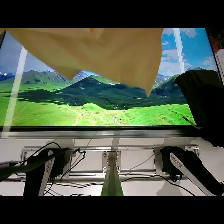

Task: Fold the clothes and pants, and hang the long-sleeved shirts on hangers.

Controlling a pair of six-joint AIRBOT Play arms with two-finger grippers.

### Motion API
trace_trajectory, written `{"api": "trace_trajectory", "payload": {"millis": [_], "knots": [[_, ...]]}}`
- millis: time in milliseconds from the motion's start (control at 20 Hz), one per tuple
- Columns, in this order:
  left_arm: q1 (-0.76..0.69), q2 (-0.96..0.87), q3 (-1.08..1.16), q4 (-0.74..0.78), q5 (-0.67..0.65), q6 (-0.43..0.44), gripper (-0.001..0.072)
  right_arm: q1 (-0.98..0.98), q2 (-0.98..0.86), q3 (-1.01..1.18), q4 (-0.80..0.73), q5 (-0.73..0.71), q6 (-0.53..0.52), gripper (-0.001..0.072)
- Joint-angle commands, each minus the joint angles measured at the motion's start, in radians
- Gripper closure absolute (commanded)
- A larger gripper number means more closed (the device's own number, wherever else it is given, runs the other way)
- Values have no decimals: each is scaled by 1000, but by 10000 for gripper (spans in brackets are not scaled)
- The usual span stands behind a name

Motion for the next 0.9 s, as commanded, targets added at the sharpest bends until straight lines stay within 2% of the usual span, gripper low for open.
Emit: {"api": "trace_trajectory", "payload": {"millis": [0, 100, 200, 300, 400, 500, 700, 750, 850], "knots": [[1, 21, 2, 0, 76, 0, 698, -1, 52, 0, 58, 122, 0, 699], [1, -40, 2, 0, -2, 0, 697, -1, 38, -13, 72, 267, 0, 699], [-5, -148, 2, 0, -142, 0, 698, -1, 21, -67, 100, 377, 1, 699], [-43, -295, 2, 0, -225, 10, 697, -1, 6, -174, 125, 374, 0, 699], [-133, -458, 2, 0, -202, 74, 698, -1, -21, -323, 137, 256, 1, 699], [-251, -608, 2, 0, -95, 86, 698, -1, -64, -453, 138, 87, 5, 699], [-475, -816, 2, -13, 338, 77, 697, -1, -192, -586, 136, -274, 21, 699], [-513, -848, 2, -24, 406, 56, 697, -1, -231, -586, 135, -320, 20, 699], [-575, -910, 2, -63, 428, 48, 697, -1, -296, -585, 135, -378, 21, 698]]}}
